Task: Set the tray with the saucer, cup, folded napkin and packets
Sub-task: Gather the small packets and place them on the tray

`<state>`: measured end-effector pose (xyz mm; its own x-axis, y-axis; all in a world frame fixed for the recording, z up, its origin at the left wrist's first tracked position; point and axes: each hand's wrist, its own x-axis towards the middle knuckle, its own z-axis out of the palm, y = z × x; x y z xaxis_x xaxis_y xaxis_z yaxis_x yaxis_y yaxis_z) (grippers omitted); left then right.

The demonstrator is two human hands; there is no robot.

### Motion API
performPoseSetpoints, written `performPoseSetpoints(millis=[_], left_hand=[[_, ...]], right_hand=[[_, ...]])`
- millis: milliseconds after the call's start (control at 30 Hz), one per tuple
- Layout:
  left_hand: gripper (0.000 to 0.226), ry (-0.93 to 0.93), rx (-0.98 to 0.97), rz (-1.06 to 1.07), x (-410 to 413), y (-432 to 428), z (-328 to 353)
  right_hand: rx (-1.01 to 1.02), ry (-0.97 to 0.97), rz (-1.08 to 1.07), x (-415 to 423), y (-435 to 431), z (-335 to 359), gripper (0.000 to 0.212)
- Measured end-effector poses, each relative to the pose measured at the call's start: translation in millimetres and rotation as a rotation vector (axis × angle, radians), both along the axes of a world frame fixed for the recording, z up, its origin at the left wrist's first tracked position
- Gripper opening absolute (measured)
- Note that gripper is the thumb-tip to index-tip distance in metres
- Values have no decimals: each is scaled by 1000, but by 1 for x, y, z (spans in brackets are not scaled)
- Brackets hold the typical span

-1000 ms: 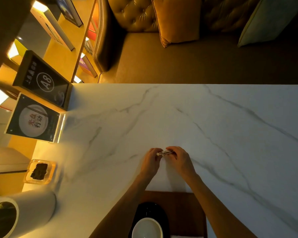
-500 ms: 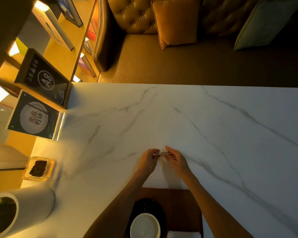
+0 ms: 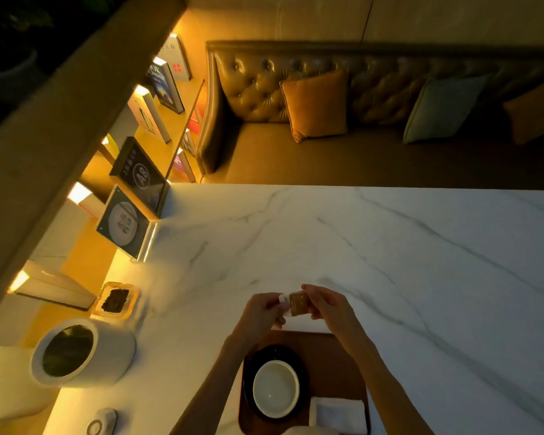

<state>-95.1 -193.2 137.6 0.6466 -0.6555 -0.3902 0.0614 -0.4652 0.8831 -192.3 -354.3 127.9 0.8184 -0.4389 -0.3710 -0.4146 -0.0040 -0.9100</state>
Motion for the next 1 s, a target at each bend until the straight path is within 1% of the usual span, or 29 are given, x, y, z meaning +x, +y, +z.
performPoseSetpoints(millis=[100, 167, 267, 333, 433, 533, 767, 867, 1000], left_hand=[[19, -18, -62, 99, -23, 23, 29], [19, -79, -71, 135, -45, 37, 42], [24, -126, -28, 155, -83, 55, 47], [26, -143, 12, 160, -107, 66, 43], [25, -43, -11, 200, -138, 84, 42], [24, 77, -56, 216, -163, 98, 45], [26, 179, -89, 253, -182, 118, 36], [25, 180, -90, 262, -186, 124, 34], [25, 105, -11, 264, -188, 124, 25]], right_hand=[[-54, -26, -7, -25, 24, 27, 25], [-65, -24, -39, -41, 44, 37, 26], [-85, 8, -61, -69, 77, 43, 29], [-43, -9, -91, -88, 97, 42, 27], [23, -29, -138, -119, 119, 38, 23], [23, -20, -146, -143, 127, 36, 29], [-13, -1, -158, -166, 143, 37, 20], [-18, 7, -161, -170, 147, 35, 17], [-125, 29, -52, -170, 149, 35, 19]])
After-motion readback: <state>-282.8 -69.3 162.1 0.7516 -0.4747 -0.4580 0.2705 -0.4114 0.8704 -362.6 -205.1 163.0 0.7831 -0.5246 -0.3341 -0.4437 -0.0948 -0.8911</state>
